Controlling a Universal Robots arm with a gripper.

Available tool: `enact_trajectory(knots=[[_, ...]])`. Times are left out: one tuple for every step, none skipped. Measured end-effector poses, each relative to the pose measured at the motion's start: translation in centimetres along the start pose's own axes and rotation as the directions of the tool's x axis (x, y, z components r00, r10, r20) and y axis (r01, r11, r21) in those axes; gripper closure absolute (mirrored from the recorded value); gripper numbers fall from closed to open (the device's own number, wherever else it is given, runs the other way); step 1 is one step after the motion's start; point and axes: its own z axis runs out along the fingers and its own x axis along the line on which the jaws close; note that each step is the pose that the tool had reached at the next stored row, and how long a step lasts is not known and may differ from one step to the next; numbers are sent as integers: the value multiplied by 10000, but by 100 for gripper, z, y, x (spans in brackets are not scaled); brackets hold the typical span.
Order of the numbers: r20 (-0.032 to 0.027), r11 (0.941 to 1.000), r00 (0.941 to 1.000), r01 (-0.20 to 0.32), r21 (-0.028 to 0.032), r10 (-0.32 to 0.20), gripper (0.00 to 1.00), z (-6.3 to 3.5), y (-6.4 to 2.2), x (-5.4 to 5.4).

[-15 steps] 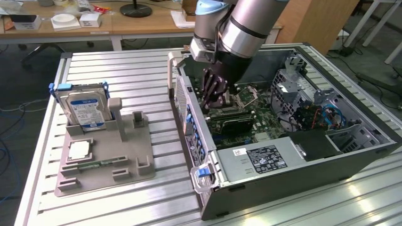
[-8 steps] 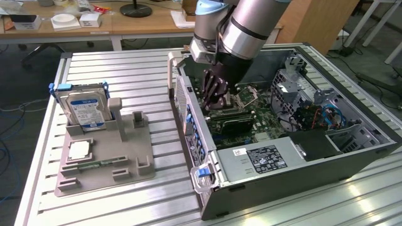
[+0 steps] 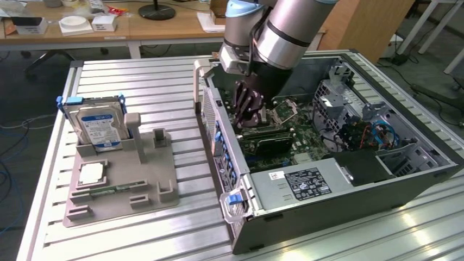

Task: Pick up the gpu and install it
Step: 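Press down on the gpu until it lock into place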

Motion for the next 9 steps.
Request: enact_trajectory(knots=[[0, 10000, 10000, 1, 0, -1, 90, 0, 0, 5], [0, 10000, 10000, -1, 0, 1, 90, 1, 0, 6], [1, 10000, 10000, -3, 0, 3, 90, 2, 0, 7], [0, 10000, 10000, -3, -1, 3, 90, 3, 0, 8], [-1, 10000, 10000, -2, -1, 2, 90, 3, 0, 9], [-2, 10000, 10000, -2, -1, 2, 90, 3, 0, 12], [-1, 10000, 10000, -1, -1, 1, 90, 3, 0, 14], [-1, 10000, 10000, -1, -1, 1, 90, 4, 0, 16], [-3, 10000, 10000, -1, -2, 1, 90, 3, 0, 19]])
